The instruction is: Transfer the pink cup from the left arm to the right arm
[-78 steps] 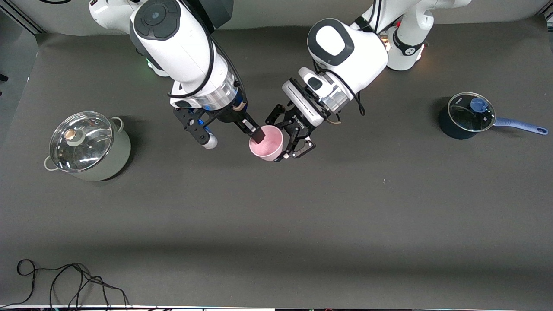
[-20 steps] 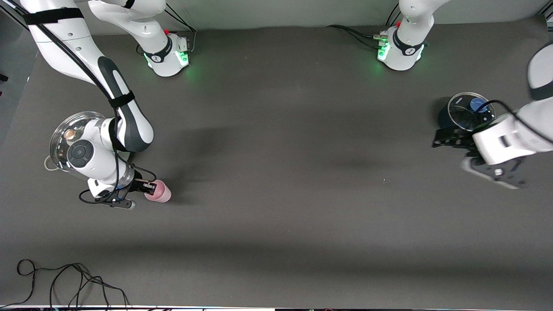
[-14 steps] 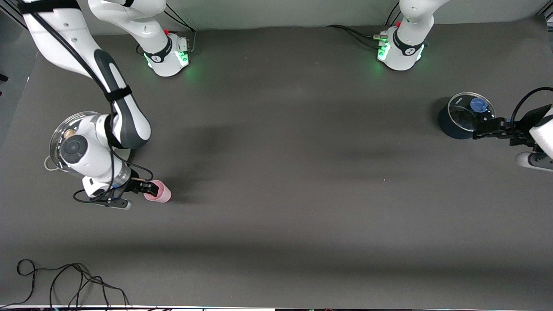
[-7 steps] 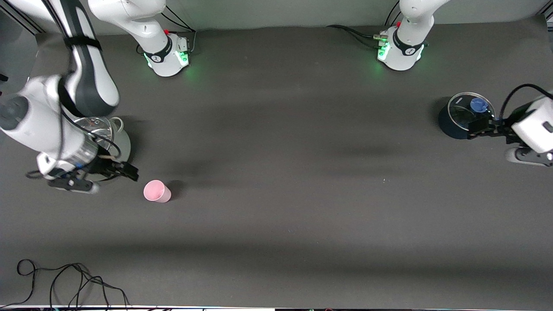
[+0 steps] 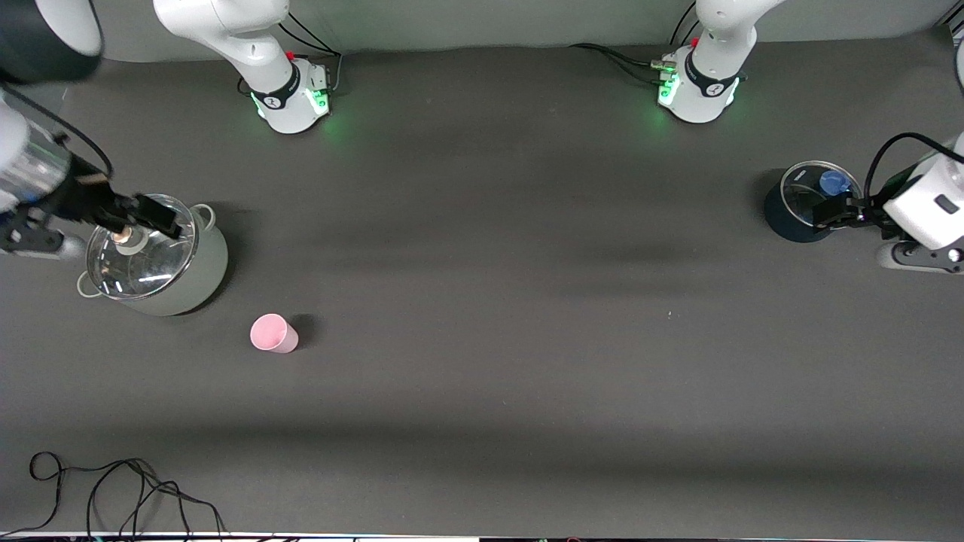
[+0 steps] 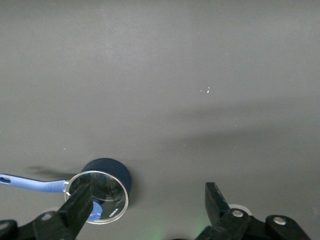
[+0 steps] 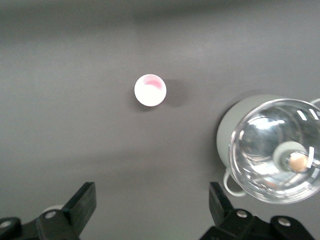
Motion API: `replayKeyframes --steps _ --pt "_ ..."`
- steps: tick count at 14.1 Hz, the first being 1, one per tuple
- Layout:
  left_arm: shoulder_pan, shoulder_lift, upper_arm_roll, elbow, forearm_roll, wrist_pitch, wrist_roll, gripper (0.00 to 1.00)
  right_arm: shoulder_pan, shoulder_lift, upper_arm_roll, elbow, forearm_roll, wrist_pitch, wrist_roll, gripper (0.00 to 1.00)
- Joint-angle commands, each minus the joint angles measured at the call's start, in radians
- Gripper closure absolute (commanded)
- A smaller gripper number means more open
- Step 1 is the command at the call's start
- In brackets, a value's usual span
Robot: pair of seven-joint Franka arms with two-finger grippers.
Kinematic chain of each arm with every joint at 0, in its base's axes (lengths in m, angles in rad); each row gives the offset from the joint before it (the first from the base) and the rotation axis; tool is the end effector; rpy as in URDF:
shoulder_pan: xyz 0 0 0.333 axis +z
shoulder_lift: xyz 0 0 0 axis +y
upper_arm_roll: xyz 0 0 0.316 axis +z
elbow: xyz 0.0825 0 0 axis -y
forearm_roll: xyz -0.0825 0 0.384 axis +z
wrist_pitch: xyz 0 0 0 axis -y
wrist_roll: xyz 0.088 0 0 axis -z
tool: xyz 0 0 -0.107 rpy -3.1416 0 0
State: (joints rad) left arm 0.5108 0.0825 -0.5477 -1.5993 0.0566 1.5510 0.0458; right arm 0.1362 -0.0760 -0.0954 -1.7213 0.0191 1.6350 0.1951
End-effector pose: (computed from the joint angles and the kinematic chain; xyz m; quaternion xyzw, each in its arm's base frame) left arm 0.5698 -0.0038 0.5696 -0.9973 0.0429 0.0593 0.0065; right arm 0.5339 0.0219 0.6000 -0.9969 0.0776 0.0068 0.0124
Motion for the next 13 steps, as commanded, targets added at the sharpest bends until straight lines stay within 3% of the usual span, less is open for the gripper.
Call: replayKeyframes --steps 1,3,5,13 --pt "-0.264 -0.03 0.267 0.015 -0.029 -0.026 -0.003 0.0 0.008 -0.039 0.002 0.014 -0.031 -0.073 -0.014 0.0" --pt "-0.445 -0.036 0.446 0.019 -0.046 -0.023 -0.003 0.0 0.007 -0.013 0.0 0.012 -0.033 -0.061 -0.014 0.0" --pt "-0.555 -0.038 0.538 0.019 -0.046 -0.023 -0.004 0.0 0.005 0.007 -0.004 0.02 -0.045 -0.058 -0.014 0.0" --pt "-0.561 -0.04 0.542 0.019 -0.046 -0.014 -0.003 0.0 0.003 0.004 -0.006 0.012 -0.045 -0.058 -0.016 0.0"
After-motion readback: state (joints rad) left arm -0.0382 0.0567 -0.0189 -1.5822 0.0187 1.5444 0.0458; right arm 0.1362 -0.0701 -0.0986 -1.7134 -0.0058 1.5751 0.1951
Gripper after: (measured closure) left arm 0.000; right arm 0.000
